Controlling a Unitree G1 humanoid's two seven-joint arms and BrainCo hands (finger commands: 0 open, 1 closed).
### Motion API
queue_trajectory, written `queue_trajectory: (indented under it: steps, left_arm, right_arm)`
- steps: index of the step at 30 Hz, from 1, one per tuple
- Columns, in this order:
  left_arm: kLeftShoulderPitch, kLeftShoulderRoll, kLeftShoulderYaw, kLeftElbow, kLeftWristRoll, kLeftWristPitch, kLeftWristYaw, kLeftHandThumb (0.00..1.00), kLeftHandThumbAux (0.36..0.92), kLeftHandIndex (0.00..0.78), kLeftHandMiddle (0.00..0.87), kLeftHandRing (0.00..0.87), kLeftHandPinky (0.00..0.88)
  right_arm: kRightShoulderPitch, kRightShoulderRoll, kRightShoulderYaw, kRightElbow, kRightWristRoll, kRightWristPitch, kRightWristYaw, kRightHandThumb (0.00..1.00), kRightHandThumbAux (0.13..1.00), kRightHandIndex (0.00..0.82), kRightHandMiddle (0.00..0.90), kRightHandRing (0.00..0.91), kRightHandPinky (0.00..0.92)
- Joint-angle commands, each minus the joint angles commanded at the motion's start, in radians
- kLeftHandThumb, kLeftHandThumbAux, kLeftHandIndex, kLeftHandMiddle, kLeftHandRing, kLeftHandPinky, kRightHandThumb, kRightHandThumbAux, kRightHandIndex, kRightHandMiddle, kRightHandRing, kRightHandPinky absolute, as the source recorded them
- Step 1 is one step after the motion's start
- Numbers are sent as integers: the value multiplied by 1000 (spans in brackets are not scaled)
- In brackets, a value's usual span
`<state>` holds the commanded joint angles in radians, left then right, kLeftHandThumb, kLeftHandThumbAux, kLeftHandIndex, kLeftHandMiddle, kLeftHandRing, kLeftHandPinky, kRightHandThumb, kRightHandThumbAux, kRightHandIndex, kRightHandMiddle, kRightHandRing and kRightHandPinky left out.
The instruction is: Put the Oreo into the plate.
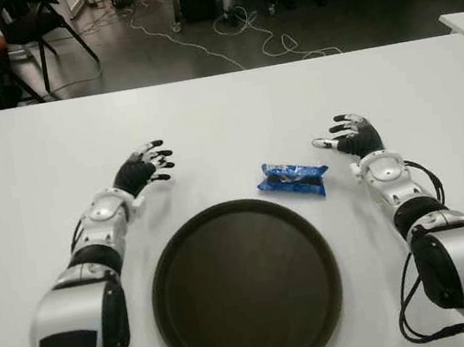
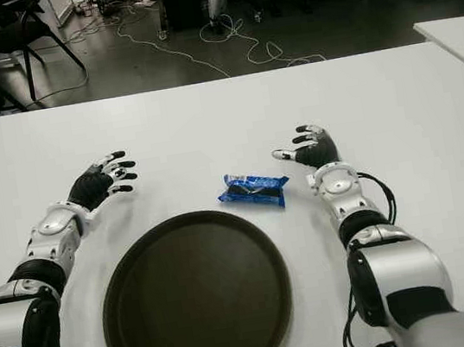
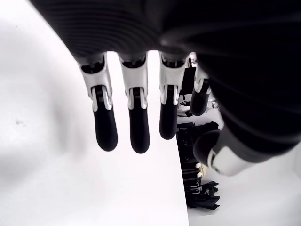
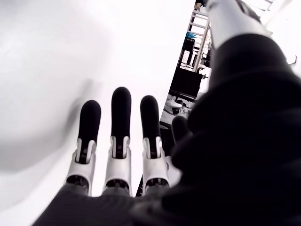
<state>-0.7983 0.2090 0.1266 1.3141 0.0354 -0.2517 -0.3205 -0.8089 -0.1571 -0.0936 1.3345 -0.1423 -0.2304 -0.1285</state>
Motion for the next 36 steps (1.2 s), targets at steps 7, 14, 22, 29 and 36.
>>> queue_trajectory:
  steps: [7,14,22,29,36]
  left_arm:
    - [-1,-1,-2,-1,2,-2,3,0,635,145,232,274,344]
    - [-2,-3,-7,-1,8,-1,11,0,648,143,229,268,332]
    - [-3,-7,0,0,6,2,17,0,650,149,238,280,344]
    - [-4,-8,9,1,-1,4,10,0,648,149,241,284,348]
    - [-3,-9,8,-2,4,-4,12,0,639,146,242,282,342]
  right_arm:
    - [0,0,-2,-1,0,-4,1,0,852,254,352,365,379]
    - [1,-4,0,1,-3,-4,3,0,849,249,340,348,363]
    - [4,-6,3,2,-9,-11,4,0,848,261,359,370,384]
    - [4,-7,2,3,-9,-12,5,0,847,245,338,347,363]
    - [3,-7,-1,3,-6,-11,9,0,841,238,323,329,349]
